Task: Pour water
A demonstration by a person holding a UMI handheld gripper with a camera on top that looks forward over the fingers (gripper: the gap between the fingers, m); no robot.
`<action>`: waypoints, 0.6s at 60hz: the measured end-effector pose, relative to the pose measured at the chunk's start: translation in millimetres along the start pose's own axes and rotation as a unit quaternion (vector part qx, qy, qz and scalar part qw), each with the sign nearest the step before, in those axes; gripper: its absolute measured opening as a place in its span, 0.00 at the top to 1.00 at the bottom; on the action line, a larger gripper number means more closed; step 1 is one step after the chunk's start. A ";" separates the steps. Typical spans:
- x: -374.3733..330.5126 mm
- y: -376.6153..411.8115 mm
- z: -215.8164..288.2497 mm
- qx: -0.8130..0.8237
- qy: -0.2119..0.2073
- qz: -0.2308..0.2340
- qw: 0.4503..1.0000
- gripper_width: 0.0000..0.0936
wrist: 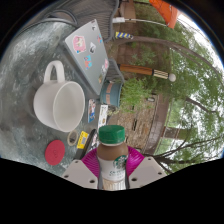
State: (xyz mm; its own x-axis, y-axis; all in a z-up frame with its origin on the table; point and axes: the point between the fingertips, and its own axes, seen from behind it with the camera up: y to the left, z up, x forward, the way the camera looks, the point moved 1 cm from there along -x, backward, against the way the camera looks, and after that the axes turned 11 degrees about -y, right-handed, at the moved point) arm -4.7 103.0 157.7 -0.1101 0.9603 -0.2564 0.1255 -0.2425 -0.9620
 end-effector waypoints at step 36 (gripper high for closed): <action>12.8 4.9 13.5 -0.286 0.018 0.087 0.954 0.67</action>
State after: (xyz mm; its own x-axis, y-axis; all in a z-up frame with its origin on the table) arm -18.8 112.2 148.4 -0.0057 0.9187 -0.3949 0.6571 -0.2942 -0.6940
